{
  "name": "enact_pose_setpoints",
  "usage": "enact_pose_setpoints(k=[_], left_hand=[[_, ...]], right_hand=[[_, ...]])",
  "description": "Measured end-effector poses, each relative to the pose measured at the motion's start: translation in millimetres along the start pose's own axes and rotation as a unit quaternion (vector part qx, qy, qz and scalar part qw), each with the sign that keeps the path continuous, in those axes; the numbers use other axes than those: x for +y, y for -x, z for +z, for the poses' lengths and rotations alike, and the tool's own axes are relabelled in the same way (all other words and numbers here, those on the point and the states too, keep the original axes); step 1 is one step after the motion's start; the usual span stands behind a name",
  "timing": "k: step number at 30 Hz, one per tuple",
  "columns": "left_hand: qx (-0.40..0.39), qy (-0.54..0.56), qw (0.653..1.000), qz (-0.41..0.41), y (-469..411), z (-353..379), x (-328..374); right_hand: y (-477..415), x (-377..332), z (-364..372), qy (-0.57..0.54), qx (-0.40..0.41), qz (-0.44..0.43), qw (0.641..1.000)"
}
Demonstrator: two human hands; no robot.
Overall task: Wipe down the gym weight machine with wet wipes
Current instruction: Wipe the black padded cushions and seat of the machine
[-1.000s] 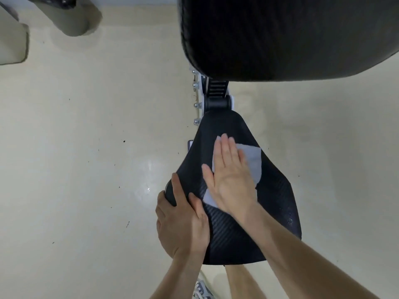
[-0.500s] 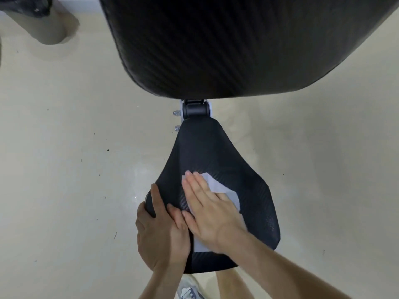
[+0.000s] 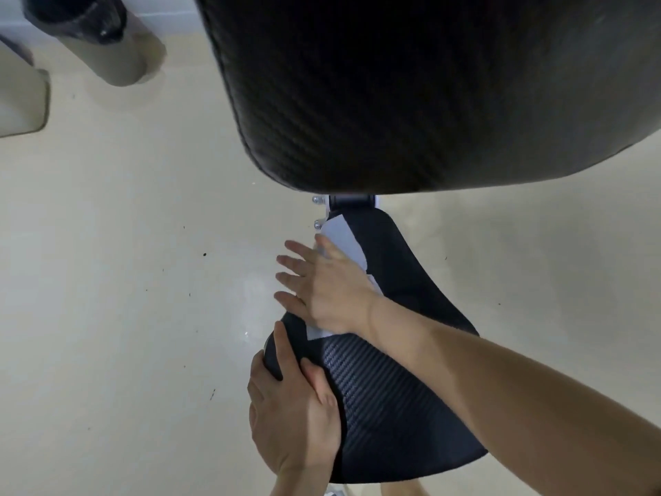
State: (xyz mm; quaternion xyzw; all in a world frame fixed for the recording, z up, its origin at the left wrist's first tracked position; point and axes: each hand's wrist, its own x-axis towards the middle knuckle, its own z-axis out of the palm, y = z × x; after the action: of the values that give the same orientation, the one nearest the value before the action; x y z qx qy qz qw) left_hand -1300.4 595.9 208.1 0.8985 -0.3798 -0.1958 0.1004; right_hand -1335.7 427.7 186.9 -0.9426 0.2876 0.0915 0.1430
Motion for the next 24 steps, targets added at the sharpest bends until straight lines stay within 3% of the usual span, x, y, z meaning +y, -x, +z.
enact_pose_setpoints(k=[2,3,7,12,14,19,24], left_hand=[[0.001,0.003,1.0,0.003,-0.4,0.3,-0.2],[0.0,0.004,1.0,0.005,-1.0,0.1,-0.3],[-0.006,-0.001,1.0,0.002,-3.1,0.2,-1.3],[-0.011,-0.017,1.0,0.02,-1.9,-2.9,-2.0],[-0.009,-0.024,0.999,0.021,-1.3,-2.5,-1.9],[-0.047,-0.033,0.997,0.047,4.4,-11.0,-6.6],[-0.114,0.033,0.988,0.095,15.9,-34.9,-36.7]], right_hand=[[-6.6,22.9,-2.2,0.005,-0.013,-0.066,0.998],[-10.7,38.5,-2.4,0.007,0.0,-0.044,0.999],[8.1,69.0,-0.6,-0.06,0.088,0.197,0.975],[88.1,37.1,14.3,-0.111,0.068,0.388,0.913],[118.2,16.4,19.4,-0.084,0.048,0.415,0.905],[186.2,-66.9,41.3,-0.05,0.074,0.423,0.902],[144.8,-134.1,43.6,-0.052,0.036,0.194,0.979]])
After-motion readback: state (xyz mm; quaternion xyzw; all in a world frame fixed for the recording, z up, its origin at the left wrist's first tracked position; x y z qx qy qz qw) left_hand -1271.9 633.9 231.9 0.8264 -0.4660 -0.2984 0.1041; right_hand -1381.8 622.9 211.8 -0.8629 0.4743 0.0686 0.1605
